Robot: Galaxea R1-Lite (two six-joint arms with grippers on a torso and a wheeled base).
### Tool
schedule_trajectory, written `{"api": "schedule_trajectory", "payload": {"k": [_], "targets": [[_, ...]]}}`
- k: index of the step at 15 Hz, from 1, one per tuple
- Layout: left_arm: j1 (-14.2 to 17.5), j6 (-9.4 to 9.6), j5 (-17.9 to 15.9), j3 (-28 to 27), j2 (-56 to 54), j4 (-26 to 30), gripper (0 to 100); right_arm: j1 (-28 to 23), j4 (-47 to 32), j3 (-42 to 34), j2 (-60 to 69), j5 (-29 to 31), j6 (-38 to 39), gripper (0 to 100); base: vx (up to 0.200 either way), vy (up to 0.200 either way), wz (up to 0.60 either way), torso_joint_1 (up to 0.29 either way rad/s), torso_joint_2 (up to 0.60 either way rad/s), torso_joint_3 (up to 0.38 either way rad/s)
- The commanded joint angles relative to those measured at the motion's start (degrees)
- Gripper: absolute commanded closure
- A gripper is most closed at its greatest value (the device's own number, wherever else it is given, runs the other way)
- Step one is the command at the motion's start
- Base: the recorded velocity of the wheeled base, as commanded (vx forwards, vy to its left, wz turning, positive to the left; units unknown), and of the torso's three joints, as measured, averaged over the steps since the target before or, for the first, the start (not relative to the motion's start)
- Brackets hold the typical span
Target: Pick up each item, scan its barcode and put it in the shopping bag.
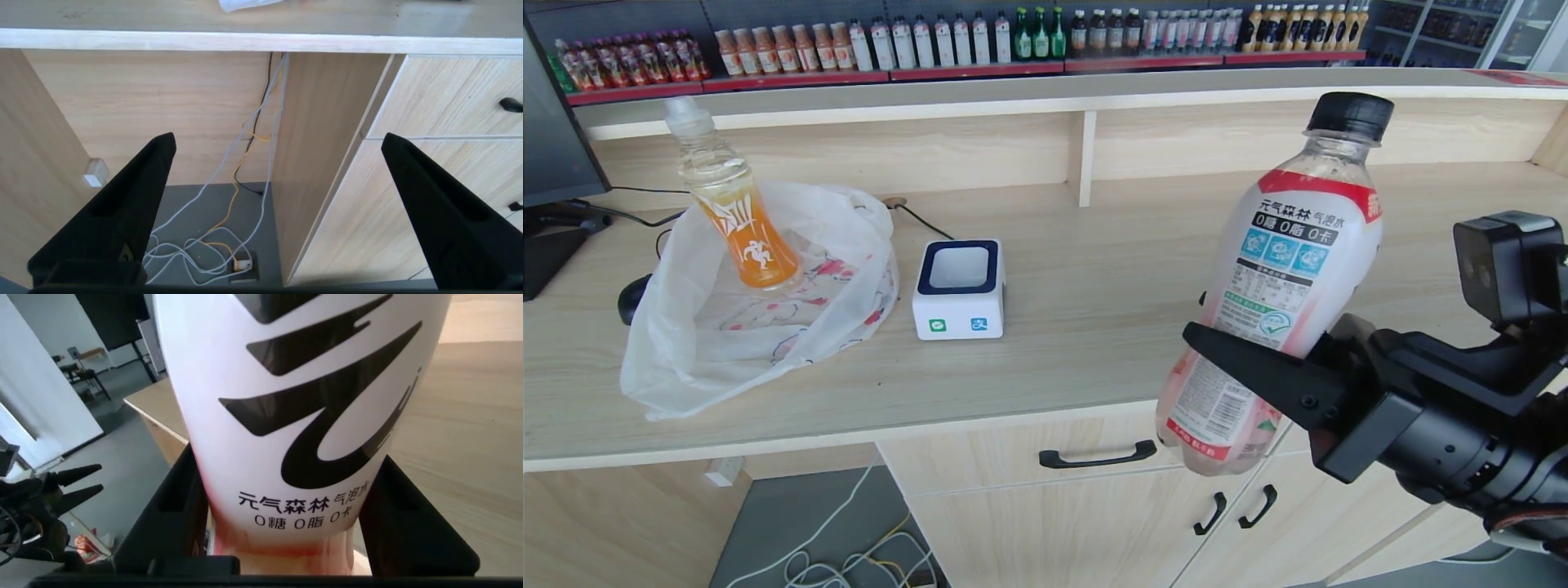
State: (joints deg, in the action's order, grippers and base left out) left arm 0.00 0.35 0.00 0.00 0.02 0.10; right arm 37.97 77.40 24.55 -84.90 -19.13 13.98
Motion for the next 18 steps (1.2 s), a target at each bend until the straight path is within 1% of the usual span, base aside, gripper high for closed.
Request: {"api": "schedule_trajectory", "payload": {"k": [1, 4, 5, 6, 7, 10, 11, 13, 14, 16, 17, 18], "targets": [[0.0, 0.0, 0.0, 0.0, -0.02, -0.01, 0, -0.36, 0.03, -0.21, 0.52, 0.23, -1.59, 100, 0.0, 0.0, 0.0, 0.0, 0.0, 0.0], [0.0, 0.09, 0.0, 0.0, 0.06, -0.01, 0, -0.36, -0.05, -1.52, 0.34, 7.35, -4.75, 100, 0.0, 0.0, 0.0, 0.0, 0.0, 0.0], [0.0, 0.0, 0.0, 0.0, 0.06, -0.01, 0, -0.36, -0.23, -1.44, 0.26, 10.34, -6.95, 100, 0.0, 0.0, 0.0, 0.0, 0.0, 0.0], [0.0, 0.0, 0.0, 0.0, 0.06, -0.01, 0, -0.36, -0.23, -1.52, 0.08, 11.83, -8.09, 100, 0.0, 0.0, 0.0, 0.0, 0.0, 0.0], [0.0, 0.0, 0.0, 0.0, 0.06, -0.01, 0, -0.36, -0.23, -1.88, -0.09, 15.35, -10.82, 100, 0.0, 0.0, 0.0, 0.0, 0.0, 0.0], [0.0, 0.0, 0.0, 0.0, 0.06, -0.01, 0, -1.06, -0.05, -1.0, -0.45, 25.54, -15.21, 100, 0.0, 0.0, 0.0, 0.0, 0.0, 0.0], [0.0, 0.0, 0.0, 0.0, 0.06, -0.01, 0, -1.15, -0.05, -0.56, -0.01, 27.39, -17.23, 100, 0.0, 0.0, 0.0, 0.0, 0.0, 0.0], [0.0, 0.09, 0.0, 0.0, -0.02, -0.01, 0, -2.47, -0.05, 0.23, 0.34, 28.36, -21.28, 100, 0.0, 0.0, 0.0, 0.0, 0.0, 0.0], [0.0, 0.09, 0.0, 0.0, -0.02, -0.01, 0, -4.05, 0.03, 1.02, 0.34, 28.8, -22.86, 100, 0.0, 0.0, 0.0, 0.0, 0.0, 0.0], [0.0, -0.09, 0.0, 0.0, -0.02, -0.01, 0, -4.93, 0.65, 1.29, 0.87, 28.88, -24.27, 100, 0.0, 0.0, 0.0, 0.0, 0.0, 0.0], [0.0, -0.09, 0.0, 0.0, -0.02, -0.01, 0, -5.01, 0.82, 1.46, 1.14, 29.76, -25.41, 100, 0.0, 0.0, 0.0, 0.0, 0.0, 0.0], [0.09, -0.18, 0.0, 0.0, 0.06, -0.01, 0, -5.01, 0.82, 1.9, 1.14, 32.31, -25.41, 100, 0.0, 0.0, 0.0, 0.0, 0.0, 0.0]]}}
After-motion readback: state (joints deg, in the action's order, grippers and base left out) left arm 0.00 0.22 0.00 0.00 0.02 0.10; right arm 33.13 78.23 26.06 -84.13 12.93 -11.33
